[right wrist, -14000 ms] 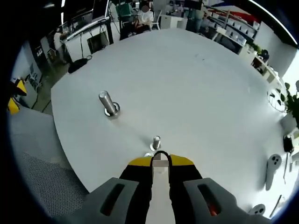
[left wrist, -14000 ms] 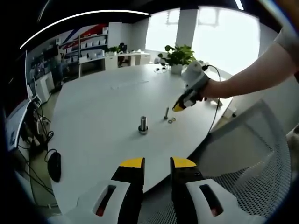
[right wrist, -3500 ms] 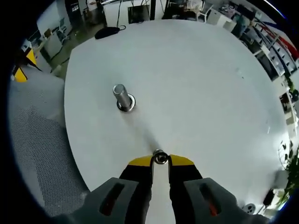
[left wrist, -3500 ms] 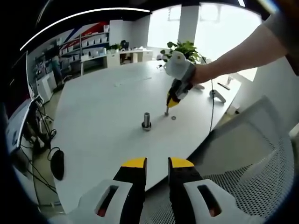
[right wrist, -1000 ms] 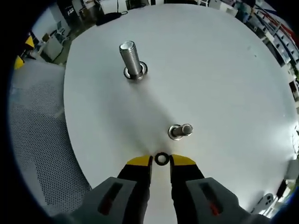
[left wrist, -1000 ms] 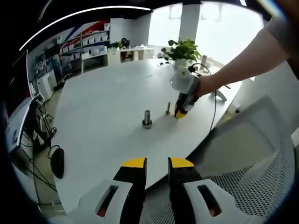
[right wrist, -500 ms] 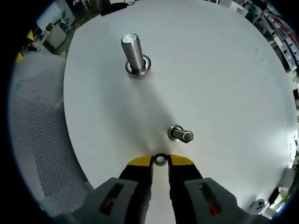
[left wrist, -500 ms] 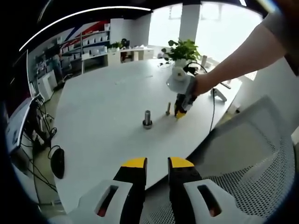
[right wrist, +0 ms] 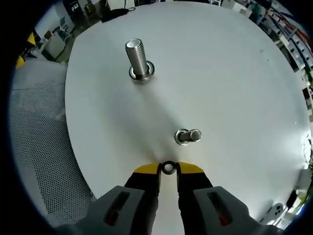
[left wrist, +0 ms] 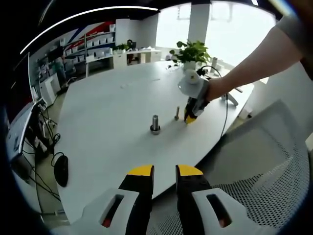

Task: Place the washer onto the threaded stud by aligning its center hole with the stud, sliding it down to the base, and recovering from edge contact or off-axis alignment until the washer reaches the visible bottom stop.

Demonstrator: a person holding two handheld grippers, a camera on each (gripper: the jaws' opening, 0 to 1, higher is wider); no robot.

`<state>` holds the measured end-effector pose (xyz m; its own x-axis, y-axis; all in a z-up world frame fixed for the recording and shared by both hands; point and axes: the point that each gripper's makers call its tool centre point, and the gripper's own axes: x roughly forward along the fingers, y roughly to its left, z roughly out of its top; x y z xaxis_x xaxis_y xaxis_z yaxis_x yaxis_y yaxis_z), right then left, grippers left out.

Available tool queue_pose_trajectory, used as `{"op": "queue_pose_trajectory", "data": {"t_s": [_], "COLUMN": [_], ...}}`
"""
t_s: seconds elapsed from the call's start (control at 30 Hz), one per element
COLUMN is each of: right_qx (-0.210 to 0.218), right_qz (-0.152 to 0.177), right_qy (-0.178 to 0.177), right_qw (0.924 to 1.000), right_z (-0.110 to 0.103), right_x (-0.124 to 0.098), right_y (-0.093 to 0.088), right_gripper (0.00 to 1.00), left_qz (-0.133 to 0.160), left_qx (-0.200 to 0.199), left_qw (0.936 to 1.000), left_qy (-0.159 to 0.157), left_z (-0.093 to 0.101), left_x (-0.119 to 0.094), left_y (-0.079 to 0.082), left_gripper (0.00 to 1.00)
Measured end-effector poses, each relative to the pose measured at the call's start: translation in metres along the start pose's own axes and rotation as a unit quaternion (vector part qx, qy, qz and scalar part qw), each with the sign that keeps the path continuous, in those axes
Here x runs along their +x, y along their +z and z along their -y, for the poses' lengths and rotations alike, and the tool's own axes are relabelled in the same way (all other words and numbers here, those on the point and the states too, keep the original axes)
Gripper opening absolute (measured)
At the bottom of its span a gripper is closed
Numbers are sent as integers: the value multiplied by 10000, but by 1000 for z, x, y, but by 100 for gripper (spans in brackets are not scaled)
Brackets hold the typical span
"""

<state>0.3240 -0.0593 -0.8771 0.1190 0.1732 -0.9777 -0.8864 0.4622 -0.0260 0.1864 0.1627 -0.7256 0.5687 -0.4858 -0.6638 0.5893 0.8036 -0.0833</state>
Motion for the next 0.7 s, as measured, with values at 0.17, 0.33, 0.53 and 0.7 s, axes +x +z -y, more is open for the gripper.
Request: {"op": "queue_pose_trajectory", "data": {"t_s": [0.17, 0.33, 0.53, 0.7], "right_qx": [180, 174, 114, -20], "right_qz": [-68, 2, 16, -98], "right_qy": [27, 78, 83, 75], "right_qw": [9998, 9998, 9999, 9999], "right_z": [-1, 0, -1, -1], "right_x": [1, 0, -1, 0], "right_y": [-2, -3, -3, -5], "right_gripper": [18, 18, 18, 16], "left_qz": [-21, -28, -48, -46], "left_qx": [8, 6, 20, 13], "left_qw": [10000, 10000, 10000, 10000], "left_qy": [-5, 1, -6, 4], "left_z": [0, 0, 0, -1], "left_x": [1, 0, 1, 1], "left_y": [-1, -1, -2, -2], "left_gripper": [15, 15, 15, 15]}}
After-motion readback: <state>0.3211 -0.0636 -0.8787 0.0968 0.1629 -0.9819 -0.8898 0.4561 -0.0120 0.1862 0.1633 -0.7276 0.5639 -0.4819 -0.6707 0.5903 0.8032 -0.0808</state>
